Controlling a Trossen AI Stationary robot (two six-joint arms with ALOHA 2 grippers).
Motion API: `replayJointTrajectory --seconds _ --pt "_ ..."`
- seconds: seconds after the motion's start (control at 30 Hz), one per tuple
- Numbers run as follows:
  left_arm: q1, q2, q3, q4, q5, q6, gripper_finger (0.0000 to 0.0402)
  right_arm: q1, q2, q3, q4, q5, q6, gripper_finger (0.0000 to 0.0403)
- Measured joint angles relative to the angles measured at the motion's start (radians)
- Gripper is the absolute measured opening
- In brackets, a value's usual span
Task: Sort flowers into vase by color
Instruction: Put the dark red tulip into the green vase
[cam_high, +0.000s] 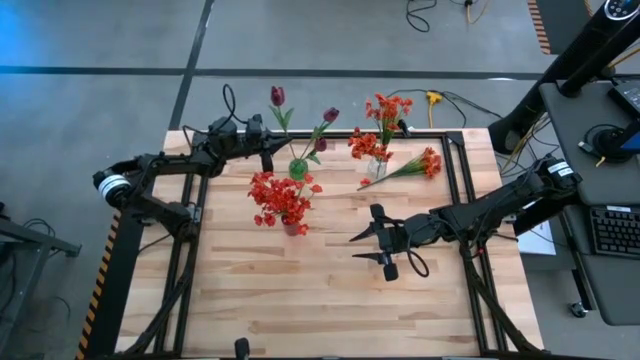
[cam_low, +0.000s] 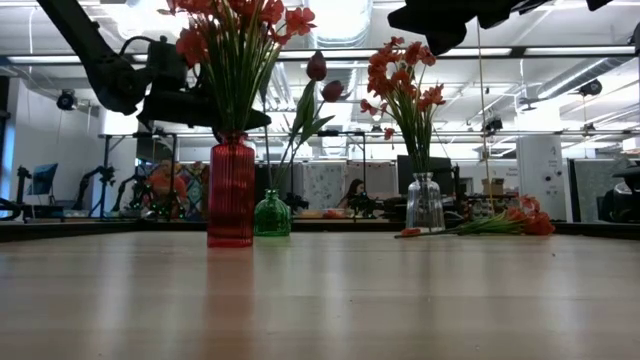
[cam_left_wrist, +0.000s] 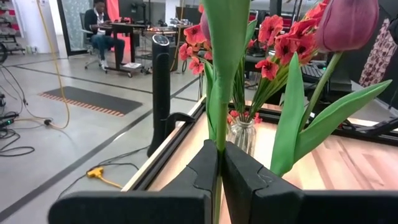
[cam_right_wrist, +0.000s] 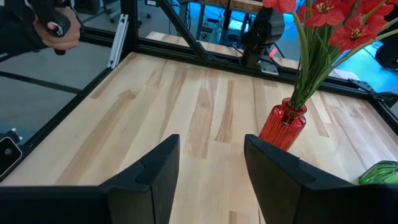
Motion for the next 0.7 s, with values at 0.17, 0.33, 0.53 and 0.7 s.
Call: replayJointTrajectory --seconds 0.17,0.33,0.53,0.7 --pt "0.000 0.000 0.000 0.000 0.000 0.022 0.0000 0.000 0.000 0.000 0.000 0.000 0.000 0.0175" --pt "0.000 0.000 0.000 -0.018 -0.003 0.022 0.0010 0.000 0.000 0.000 0.000 0.000 0.000 0.0176" --pt "0.000 -0.001 0.000 -0.031 -0.003 0.034 0.0051 0.000 0.000 0.000 0.000 0.000 0.000 0.0174" --pt "0.000 -0.001 0.000 -0.033 -0.003 0.041 0.0093 0.000 0.000 0.000 -0.001 0.000 0.007 0.0174"
